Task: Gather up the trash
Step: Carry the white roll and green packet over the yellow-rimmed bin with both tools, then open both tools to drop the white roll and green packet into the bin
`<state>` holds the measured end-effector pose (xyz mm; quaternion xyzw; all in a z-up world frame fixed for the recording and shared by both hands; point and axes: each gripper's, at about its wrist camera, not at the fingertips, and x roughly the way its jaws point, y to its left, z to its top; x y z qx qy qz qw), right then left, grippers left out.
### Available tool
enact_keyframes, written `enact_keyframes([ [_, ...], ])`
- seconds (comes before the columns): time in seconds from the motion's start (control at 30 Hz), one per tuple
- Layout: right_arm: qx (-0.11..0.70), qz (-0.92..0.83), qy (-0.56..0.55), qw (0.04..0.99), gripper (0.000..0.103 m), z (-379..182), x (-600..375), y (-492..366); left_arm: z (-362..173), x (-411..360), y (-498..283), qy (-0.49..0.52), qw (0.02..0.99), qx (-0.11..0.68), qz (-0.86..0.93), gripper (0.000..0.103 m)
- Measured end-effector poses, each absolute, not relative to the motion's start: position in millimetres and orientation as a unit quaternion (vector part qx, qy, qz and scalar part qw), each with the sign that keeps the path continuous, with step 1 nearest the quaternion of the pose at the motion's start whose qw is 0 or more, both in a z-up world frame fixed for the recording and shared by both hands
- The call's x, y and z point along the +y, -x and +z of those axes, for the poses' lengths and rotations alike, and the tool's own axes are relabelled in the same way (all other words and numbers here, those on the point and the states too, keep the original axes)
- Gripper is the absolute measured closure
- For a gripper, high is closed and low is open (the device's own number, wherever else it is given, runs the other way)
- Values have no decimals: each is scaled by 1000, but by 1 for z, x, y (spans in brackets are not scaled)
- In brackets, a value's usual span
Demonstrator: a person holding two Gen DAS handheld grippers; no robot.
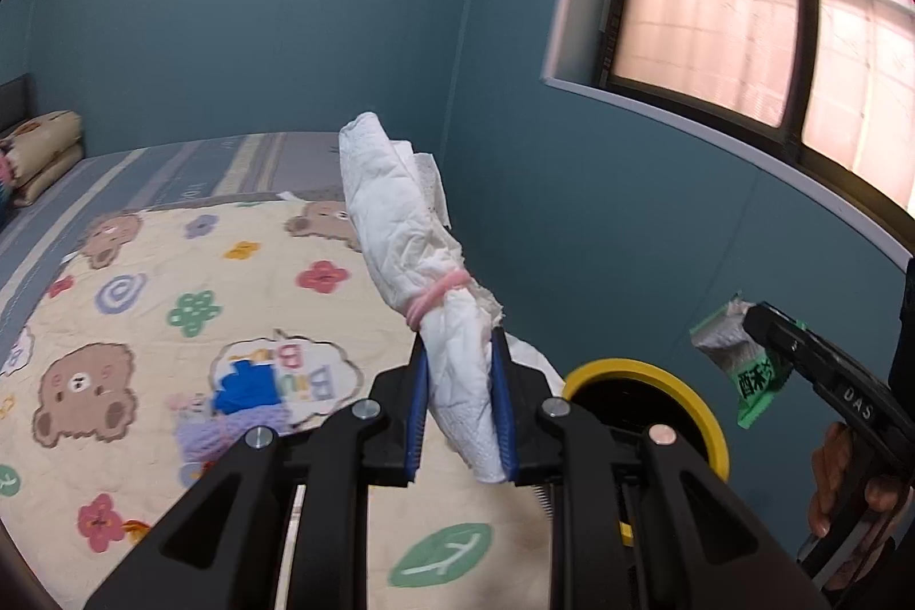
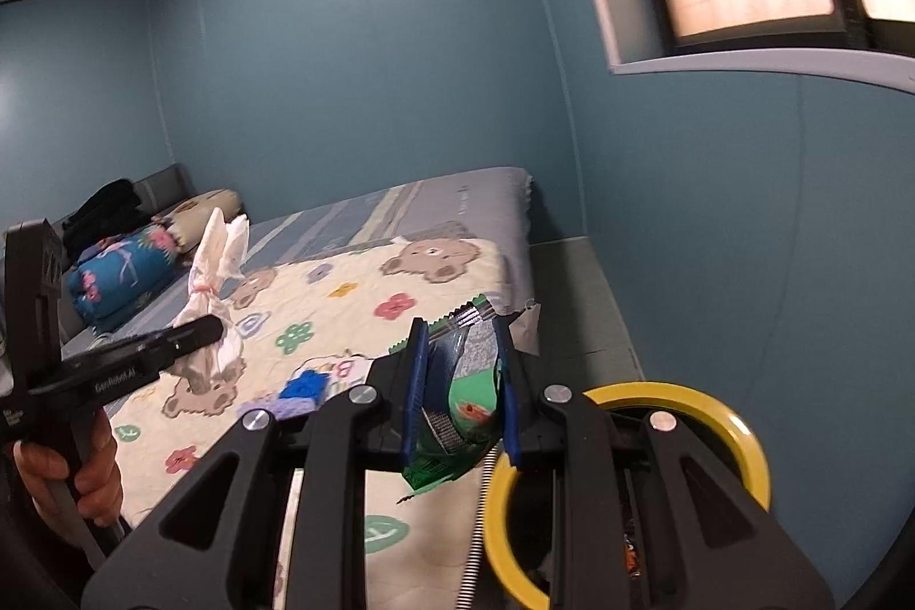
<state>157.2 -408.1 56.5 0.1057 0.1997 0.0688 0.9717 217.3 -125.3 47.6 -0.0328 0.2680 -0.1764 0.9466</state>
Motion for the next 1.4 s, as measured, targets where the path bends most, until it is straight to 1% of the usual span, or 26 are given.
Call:
enact_keyframes([
  [0.33,200,16,-118,973,81,39,-452,-156,24,-190,-231,20,928,294,-228,84],
  [0.57,220,-5,-133,966,81,17,-475,-162,-3,-235,-241,2,915,318,-249,84],
  [1.2,297,-33,-185,936,81,-68,-520,-212,-78,-304,-280,-31,874,385,-294,84],
  [1.33,300,-34,-195,933,77,-77,-524,-212,-87,-309,-287,-23,865,398,-303,82],
  [1.4,304,-37,-200,931,75,-81,-527,-214,-89,-310,-288,-22,864,400,-305,77],
])
